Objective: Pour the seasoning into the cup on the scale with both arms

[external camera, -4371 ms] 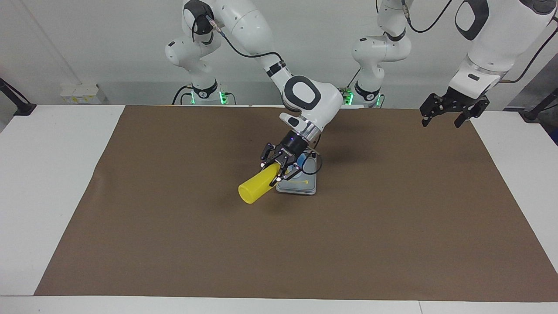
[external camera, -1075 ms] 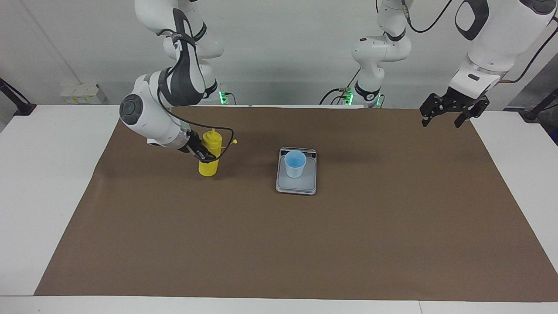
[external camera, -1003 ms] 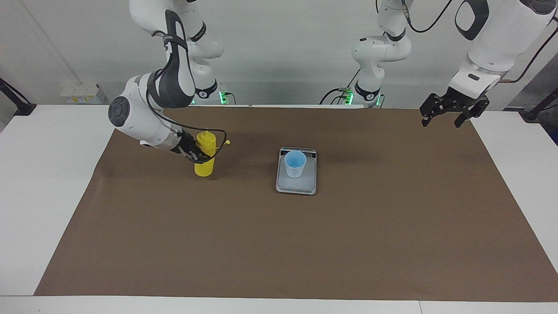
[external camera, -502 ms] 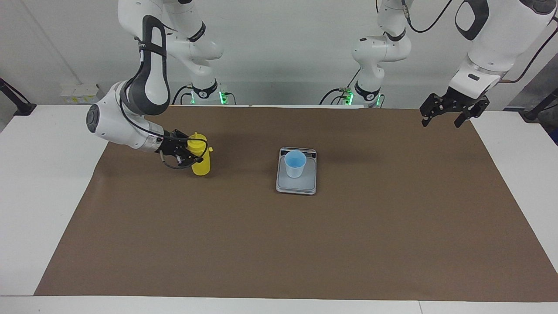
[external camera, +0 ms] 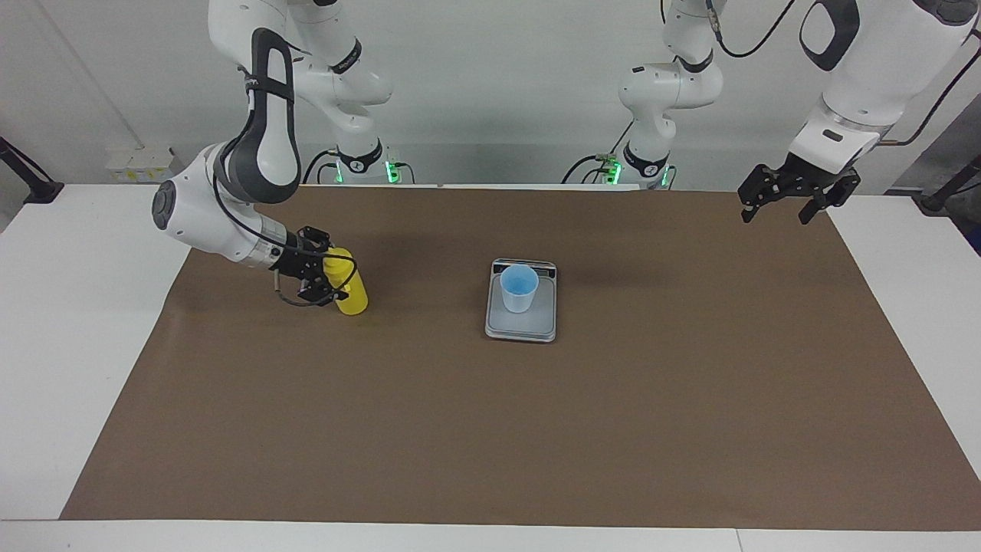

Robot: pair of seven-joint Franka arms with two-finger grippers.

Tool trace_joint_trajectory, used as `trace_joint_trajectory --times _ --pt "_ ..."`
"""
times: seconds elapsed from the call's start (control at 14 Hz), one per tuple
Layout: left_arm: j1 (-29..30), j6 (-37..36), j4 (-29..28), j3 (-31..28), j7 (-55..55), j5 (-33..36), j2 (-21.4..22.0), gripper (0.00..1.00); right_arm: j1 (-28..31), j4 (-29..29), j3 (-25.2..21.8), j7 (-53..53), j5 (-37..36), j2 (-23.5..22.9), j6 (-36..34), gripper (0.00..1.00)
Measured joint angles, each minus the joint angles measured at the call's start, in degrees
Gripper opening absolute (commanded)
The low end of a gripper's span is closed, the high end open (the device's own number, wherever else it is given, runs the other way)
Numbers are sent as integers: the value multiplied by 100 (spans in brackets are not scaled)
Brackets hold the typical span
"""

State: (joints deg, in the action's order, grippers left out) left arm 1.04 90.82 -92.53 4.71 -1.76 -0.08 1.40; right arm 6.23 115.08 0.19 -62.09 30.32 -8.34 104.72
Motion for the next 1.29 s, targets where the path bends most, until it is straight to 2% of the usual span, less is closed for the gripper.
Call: trace_joint_trajectory --times 0.21,0.43,0.79,1.07,1.29 --pt "0 0 0 0 0 0 0 100 7 -91 -2 327 -290 194 2 100" --pt "0 0 0 0 0 0 0 100 7 -313 6 924 -957 519 2 100" --pt "0 0 0 0 0 0 0 100 -294 -491 82 3364 -2009 1078 -1 100" --pt "0 0 0 0 0 0 0 100 -387 -855 89 4774 -2523 1172 -104 100" --pt "0 0 0 0 0 0 0 100 -390 -1214 166 5125 -2828 1169 -207 100"
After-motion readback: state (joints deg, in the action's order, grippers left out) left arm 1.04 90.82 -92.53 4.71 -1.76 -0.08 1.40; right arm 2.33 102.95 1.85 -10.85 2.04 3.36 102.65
